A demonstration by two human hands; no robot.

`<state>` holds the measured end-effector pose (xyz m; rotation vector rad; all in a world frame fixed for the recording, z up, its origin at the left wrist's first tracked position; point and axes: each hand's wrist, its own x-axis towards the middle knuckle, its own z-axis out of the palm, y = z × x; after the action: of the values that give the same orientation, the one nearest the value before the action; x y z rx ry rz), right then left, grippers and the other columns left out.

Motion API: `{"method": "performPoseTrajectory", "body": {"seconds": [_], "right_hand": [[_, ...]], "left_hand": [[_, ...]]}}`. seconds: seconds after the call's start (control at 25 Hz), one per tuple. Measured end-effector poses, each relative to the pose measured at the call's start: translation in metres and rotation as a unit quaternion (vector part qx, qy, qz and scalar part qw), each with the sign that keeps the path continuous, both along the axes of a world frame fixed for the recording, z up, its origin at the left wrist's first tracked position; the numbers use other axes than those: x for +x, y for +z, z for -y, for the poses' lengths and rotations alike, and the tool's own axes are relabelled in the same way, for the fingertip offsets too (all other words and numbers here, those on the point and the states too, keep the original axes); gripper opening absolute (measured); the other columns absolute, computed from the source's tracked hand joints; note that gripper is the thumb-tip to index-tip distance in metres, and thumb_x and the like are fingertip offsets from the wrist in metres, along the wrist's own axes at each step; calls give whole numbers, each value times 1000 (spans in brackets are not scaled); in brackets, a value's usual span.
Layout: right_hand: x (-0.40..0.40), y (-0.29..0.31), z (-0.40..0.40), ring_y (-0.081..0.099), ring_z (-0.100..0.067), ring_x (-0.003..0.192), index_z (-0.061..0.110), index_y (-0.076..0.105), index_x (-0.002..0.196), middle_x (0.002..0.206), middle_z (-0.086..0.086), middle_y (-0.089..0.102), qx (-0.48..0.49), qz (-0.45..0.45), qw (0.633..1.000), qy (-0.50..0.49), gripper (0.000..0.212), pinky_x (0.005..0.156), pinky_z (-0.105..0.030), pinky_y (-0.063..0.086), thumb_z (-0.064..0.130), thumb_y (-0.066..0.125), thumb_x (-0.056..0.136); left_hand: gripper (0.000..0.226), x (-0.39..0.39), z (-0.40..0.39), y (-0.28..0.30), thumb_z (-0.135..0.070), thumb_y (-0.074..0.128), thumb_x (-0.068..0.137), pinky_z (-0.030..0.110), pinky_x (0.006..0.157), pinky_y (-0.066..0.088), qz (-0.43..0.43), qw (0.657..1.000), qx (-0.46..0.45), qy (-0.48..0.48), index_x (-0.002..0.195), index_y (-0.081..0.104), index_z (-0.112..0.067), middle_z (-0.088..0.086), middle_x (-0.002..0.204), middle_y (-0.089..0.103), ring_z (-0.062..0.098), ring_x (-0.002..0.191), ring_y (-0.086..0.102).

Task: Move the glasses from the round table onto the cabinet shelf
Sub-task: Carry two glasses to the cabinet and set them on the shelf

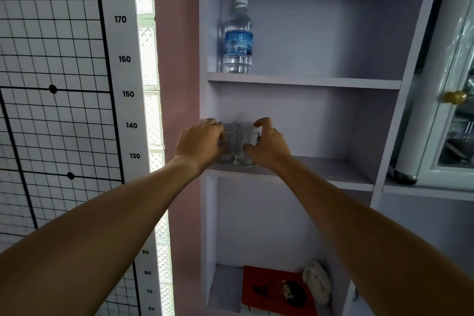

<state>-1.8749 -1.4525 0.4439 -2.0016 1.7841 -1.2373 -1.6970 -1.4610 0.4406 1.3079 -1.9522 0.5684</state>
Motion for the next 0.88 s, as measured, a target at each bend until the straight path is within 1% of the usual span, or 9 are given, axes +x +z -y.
{"method": "performPoseTrajectory", "body": {"seconds": [0.12, 0.24, 0.32, 0.36, 0.44, 0.52, 0.6, 0.72, 0.88], "right_hand": [[0, 0, -4, 61, -28, 94, 20, 34, 136, 114, -14, 60, 6, 4, 1000, 5, 68, 68, -30, 48, 17, 75, 81], [-1, -2, -14, 54, -25, 94, 19, 29, 141, 110, -9, 53, 4, -3, 1000, 1, 76, 72, -31, 47, 20, 75, 81], [-4, -3, -22, 57, -27, 93, 18, 31, 136, 108, -9, 52, 16, 9, 1000, -15, 70, 65, -30, 47, 22, 75, 81], [-5, -4, -27, 59, -28, 91, 18, 35, 131, 108, -10, 54, 31, 16, 999, -20, 63, 59, -28, 46, 24, 75, 82], [-8, -7, -41, 62, -26, 83, 15, 45, 120, 103, -11, 60, 62, 13, 998, -8, 46, 53, -27, 48, 27, 71, 84], [-7, -11, -54, 65, -23, 81, 16, 57, 109, 98, -9, 65, 70, -8, 997, 14, 29, 59, -28, 54, 27, 67, 84], [2, -16, -69, 66, -21, 84, 19, 67, 103, 99, -4, 68, 65, -34, 997, 34, 20, 66, -27, 55, 22, 63, 83], [26, -26, -88, 66, -19, 86, 15, 71, 107, 97, -4, 72, 57, -87, 990, 93, 23, 72, -26, 53, 17, 64, 85], [71, -36, -113, 66, -17, 85, 15, 67, 113, 100, -5, 72, 57, -131, 975, 169, 28, 74, -26, 53, 22, 71, 87]], "left_hand": [[10, -1, -1, -1, -29, 64, 86, 26, 66, 37, -2, 1000, 5, -6, 89, 66, -20, 1, 100, 67, 22, 81, 65], [14, 7, -5, -5, -32, 65, 86, 24, 70, 37, 6, 998, 23, -52, 92, 67, -20, 0, 114, 65, 21, 87, 65], [17, 17, -10, -7, -37, 65, 84, 26, 73, 41, -9, 995, 42, -93, 93, 67, -23, -5, 121, 59, 19, 92, 64], [17, 23, -14, -8, -40, 66, 83, 27, 73, 45, -23, 992, 51, -111, 93, 66, -26, -8, 118, 57, 17, 91, 62], [18, 33, -27, -10, -42, 69, 82, 30, 72, 49, -40, 989, 67, -125, 92, 65, -28, -12, 104, 57, 13, 83, 59], [20, 42, -42, -11, -42, 71, 82, 28, 69, 48, -43, 987, 104, -116, 92, 67, -25, -12, 91, 63, 9, 74, 59], [22, 51, -59, -14, -43, 71, 82, 27, 68, 48, -43, 981, 168, -86, 95, 68, -26, -10, 86, 68, 6, 73, 62], [24, 69, -88, -21, -47, 69, 83, 30, 75, 50, -47, 974, 219, -28, 98, 67, -28, -11, 85, 68, 11, 82, 64], [21, 109, -132, -26, -45, 68, 85, 31, 77, 50, -64, 969, 236, 36, 97, 68, -27, -9, 86, 68, 10, 82, 63]]}}
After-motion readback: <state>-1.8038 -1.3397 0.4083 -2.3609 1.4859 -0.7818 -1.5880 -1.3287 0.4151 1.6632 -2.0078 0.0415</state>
